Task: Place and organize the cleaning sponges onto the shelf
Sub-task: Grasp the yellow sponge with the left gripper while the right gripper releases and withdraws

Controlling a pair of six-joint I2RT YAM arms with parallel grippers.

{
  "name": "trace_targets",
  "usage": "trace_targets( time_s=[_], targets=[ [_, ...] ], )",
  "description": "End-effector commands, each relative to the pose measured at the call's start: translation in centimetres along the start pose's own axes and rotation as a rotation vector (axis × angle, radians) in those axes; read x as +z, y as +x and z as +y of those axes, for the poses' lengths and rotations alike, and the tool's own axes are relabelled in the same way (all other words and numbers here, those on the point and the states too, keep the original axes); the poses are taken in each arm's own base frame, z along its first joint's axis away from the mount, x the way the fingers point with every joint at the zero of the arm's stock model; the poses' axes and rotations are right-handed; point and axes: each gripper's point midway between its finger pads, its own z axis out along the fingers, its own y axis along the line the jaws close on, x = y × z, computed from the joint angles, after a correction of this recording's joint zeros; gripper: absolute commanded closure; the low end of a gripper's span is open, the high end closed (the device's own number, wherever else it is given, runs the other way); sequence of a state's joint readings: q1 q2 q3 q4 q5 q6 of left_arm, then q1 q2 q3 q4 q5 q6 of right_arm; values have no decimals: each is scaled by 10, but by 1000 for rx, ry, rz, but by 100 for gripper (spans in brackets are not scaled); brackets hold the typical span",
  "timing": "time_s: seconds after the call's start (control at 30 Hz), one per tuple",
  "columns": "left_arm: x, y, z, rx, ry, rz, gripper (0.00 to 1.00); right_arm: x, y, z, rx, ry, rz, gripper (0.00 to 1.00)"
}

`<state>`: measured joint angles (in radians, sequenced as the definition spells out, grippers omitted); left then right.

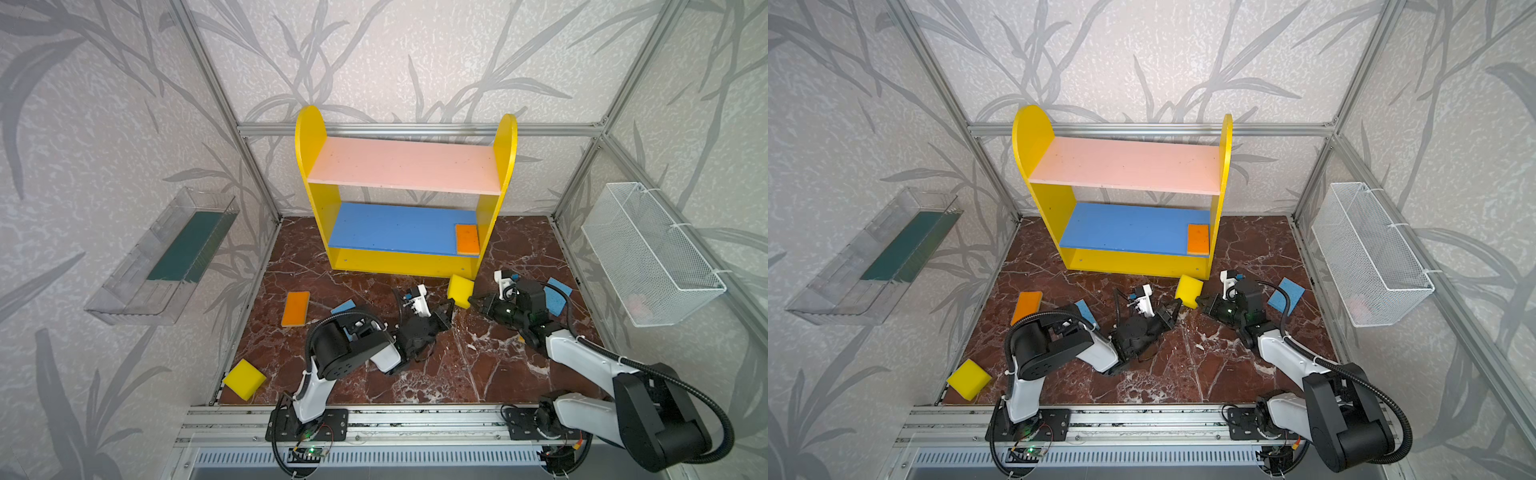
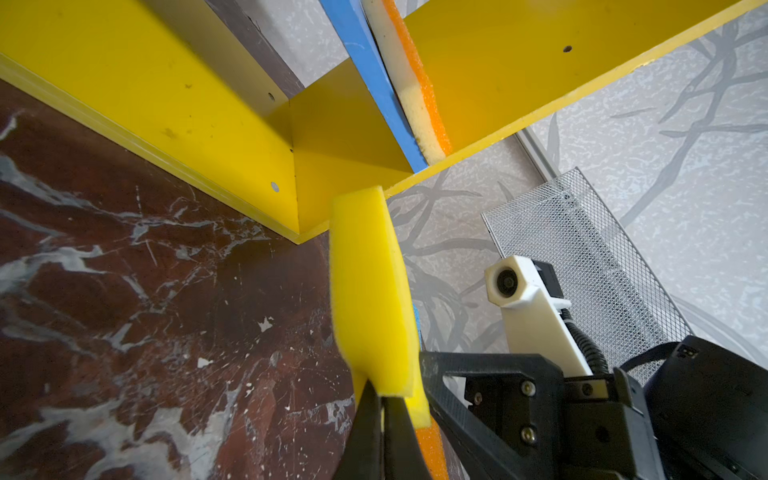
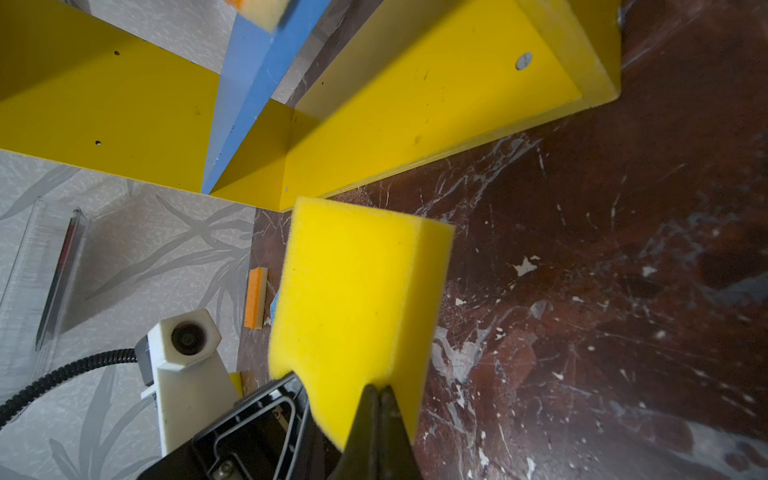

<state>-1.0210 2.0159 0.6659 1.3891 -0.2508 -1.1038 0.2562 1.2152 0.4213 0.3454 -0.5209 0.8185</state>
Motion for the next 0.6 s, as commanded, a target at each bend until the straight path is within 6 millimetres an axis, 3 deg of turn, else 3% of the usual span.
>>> trace_targets(
  time_s=[0.0, 0.07, 0.17, 0.23, 0.3, 0.57],
  targets=[
    [0, -3, -1, -13, 10, -19, 100, 0, -1, 3, -25, -7, -3, 95],
    [-1, -3, 3, -21, -1, -22, 100, 0, 0, 3, -26, -5, -2, 88],
    [-2, -2, 11, -39, -19, -22, 100, -1, -1, 7, -38, -13, 0, 41],
    [0, -2, 16, -42, -24, -11, 100, -4, -2, 10, -49, -15, -1, 26],
    [2, -5, 19, -42, -24, -6, 100, -9, -3, 15, -67, -19, -10, 22],
    [16, -18, 39, -60, -53, -33, 100, -37, -10, 7, -78, 29, -99, 21]
  ],
)
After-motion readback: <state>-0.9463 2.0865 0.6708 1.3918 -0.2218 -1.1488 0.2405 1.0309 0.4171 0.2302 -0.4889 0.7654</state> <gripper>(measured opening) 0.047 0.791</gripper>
